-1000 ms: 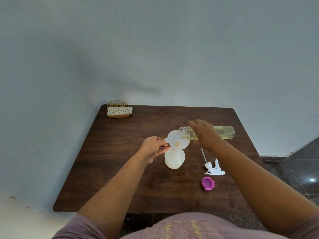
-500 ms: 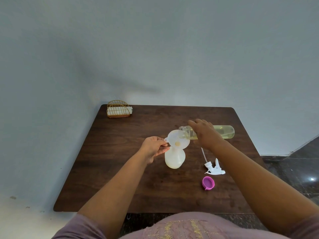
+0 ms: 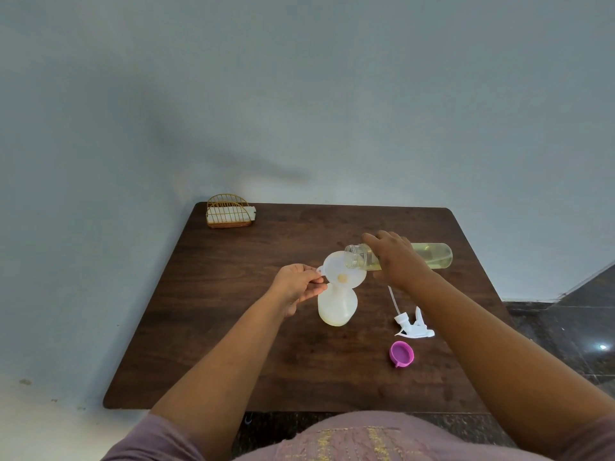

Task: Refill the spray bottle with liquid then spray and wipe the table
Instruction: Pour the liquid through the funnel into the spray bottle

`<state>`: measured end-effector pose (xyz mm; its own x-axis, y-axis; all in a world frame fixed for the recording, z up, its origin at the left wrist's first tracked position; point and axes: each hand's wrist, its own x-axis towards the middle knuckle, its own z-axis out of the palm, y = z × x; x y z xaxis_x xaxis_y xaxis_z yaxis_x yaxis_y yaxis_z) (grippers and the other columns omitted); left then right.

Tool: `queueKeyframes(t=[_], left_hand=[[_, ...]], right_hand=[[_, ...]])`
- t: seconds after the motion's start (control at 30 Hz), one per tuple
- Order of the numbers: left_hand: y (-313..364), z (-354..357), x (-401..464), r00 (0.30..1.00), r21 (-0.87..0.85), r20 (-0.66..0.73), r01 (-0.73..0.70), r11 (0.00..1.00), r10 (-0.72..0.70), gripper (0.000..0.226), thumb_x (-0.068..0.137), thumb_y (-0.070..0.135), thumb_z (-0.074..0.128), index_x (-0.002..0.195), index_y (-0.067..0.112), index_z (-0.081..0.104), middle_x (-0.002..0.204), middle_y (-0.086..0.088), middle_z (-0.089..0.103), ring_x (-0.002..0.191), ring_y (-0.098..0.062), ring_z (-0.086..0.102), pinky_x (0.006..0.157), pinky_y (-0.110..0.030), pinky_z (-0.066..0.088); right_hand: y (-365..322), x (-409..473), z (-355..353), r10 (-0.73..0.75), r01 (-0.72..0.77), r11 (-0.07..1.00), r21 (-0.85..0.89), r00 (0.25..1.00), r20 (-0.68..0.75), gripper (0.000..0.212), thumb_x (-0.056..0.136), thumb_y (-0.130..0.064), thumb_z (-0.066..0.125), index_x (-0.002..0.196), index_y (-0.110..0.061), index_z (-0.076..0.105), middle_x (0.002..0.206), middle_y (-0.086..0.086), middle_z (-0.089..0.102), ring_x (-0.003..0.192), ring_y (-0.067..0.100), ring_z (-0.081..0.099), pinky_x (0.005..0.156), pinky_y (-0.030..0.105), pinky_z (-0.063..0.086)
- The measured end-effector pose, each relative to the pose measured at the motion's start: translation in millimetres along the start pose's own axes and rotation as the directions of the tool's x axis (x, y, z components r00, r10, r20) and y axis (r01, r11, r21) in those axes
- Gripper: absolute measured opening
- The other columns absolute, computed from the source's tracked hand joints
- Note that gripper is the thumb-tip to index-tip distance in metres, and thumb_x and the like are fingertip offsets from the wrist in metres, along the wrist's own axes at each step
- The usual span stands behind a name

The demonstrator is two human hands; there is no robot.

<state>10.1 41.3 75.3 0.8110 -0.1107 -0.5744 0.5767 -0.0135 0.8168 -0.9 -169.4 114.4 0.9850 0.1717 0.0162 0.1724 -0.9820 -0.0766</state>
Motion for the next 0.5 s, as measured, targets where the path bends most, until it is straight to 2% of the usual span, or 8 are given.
queueKeyframes(t=[0.5], left_hand=[[-0.5,-0.2,-0.4,1.0,-0.012,0.006,0.005,1.0,-0.005,0.007,0.092,0.006,0.063,0.096,0.001,0.067,0.092,-0.014,0.069,0.081,-0.018,0.071,0.083,-0.034,0.06]], right_hand=[[0.4,0.9,0.7,0.001,-0.001,1.0,-0.008,1.0,-0.007,0.059,0.072,-0.014,0.073,0.124,-0.02,0.047,0.11,0.004,0.054,0.105,0.023,0.051,0.095,0.036,0.039]])
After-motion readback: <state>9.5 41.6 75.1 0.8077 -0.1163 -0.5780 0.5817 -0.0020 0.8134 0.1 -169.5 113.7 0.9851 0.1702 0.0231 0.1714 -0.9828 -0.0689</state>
